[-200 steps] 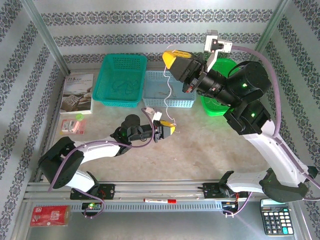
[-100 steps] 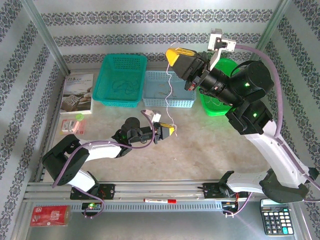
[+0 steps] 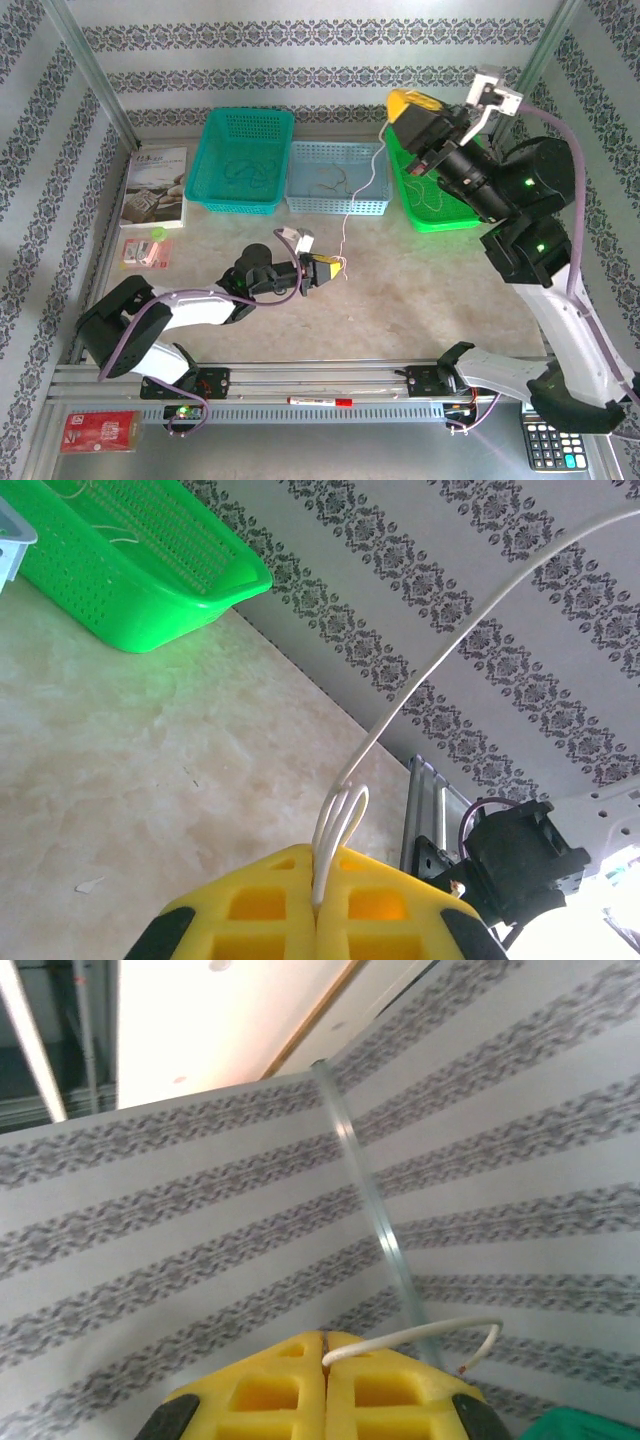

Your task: Untangle the cables

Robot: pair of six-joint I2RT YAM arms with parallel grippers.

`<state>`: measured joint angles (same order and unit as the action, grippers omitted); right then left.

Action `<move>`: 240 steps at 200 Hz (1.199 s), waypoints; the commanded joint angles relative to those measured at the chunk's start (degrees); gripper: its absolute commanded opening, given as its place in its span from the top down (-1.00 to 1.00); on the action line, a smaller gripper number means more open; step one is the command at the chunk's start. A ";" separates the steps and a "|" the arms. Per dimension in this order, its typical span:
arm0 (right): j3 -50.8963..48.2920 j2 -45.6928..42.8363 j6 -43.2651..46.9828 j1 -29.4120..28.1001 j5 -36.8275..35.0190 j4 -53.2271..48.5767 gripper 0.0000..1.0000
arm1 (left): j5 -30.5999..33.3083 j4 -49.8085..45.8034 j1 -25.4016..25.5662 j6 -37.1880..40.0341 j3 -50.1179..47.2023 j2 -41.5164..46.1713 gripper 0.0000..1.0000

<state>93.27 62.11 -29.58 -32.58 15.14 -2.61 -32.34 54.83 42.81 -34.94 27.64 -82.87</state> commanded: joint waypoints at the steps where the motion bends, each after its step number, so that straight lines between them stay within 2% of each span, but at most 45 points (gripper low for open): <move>1: -2.48 -1.59 -0.90 3.89 -0.55 0.35 1.00 | 1.08 -1.13 0.59 1.69 -1.07 3.52 1.00; 27: -5.29 -1.24 -2.91 6.51 1.58 0.59 1.00 | 1.81 -4.55 0.62 2.88 -0.88 6.64 1.00; 72: -7.59 0.22 -1.73 7.16 1.39 0.25 1.00 | 3.07 -10.61 0.62 5.11 0.03 11.63 1.00; 126: -9.57 0.17 -1.99 7.53 3.06 -0.38 1.00 | 2.99 -11.49 0.61 4.62 0.49 14.85 1.00; 174: -19.20 -1.55 -3.62 7.34 3.13 0.96 1.00 | 0.89 -11.66 0.61 3.10 1.76 16.77 1.00; 219: -26.88 3.66 -2.70 6.91 3.56 0.06 1.00 | -3.34 -9.20 0.61 -0.29 3.82 16.27 1.00; 226: -26.63 5.24 -1.68 7.08 4.04 -1.36 0.76 | -3.77 -8.83 0.61 -0.75 4.07 16.25 1.00; 240: -25.42 8.10 0.33 7.31 4.80 -5.13 0.13 | -4.24 -8.09 0.61 -1.94 4.40 16.33 1.00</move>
<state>67.26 66.74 -32.34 -25.61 17.85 -4.08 -33.52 43.38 42.81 -34.00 29.82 -67.07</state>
